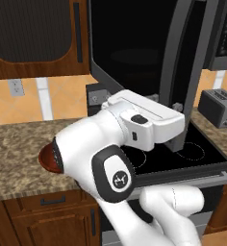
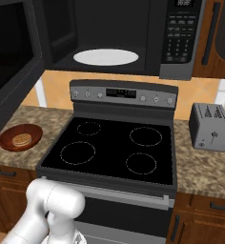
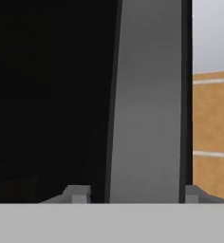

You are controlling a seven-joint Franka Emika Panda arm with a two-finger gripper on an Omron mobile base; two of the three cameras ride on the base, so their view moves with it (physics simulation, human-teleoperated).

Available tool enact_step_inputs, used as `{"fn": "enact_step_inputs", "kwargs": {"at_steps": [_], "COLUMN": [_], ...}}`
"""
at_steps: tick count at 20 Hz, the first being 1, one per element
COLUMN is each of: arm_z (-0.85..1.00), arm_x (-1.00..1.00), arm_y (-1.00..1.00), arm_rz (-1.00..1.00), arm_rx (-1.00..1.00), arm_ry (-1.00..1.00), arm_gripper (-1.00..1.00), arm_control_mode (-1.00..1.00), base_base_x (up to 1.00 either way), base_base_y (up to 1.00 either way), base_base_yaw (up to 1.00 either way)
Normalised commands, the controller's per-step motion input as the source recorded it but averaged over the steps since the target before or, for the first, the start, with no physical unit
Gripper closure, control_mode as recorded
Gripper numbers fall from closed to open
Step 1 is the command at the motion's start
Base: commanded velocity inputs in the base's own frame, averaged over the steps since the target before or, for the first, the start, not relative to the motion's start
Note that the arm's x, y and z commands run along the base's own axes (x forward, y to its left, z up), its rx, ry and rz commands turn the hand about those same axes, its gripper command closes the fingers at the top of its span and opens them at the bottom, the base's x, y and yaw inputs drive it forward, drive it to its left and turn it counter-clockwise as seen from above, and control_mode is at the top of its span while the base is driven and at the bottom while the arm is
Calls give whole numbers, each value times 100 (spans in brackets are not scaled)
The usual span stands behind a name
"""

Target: Open the microwave, place the bowl with waffle inside the microwave, then close the microwave door and turn it on.

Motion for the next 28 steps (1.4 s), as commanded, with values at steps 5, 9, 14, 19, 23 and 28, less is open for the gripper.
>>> {"fn": "enact_step_inputs", "kwargs": {"at_steps": [5, 9, 14, 19, 23, 28], "arm_z": [-1, 0, 10, 22, 0, 1], "arm_x": [8, 0, -5, -10, -37, -26], "arm_y": [1, 0, 0, 12, 26, 17], "arm_rz": [-4, -5, -4, -2, -5, -2], "arm_rx": [0, 0, 5, 3, 0, 0], "arm_ry": [-9, -9, 7, 11, 1, 0], "arm_gripper": [-100, -100, -100, -100, -100, -100], "arm_control_mode": [-100, -100, -100, -100, -100, -100], "base_base_x": [0, 0, 0, 0, 0, 0], "base_base_y": [0, 0, 0, 0, 0, 0], "base_base_yaw": [0, 0, 0, 0, 0, 0]}}
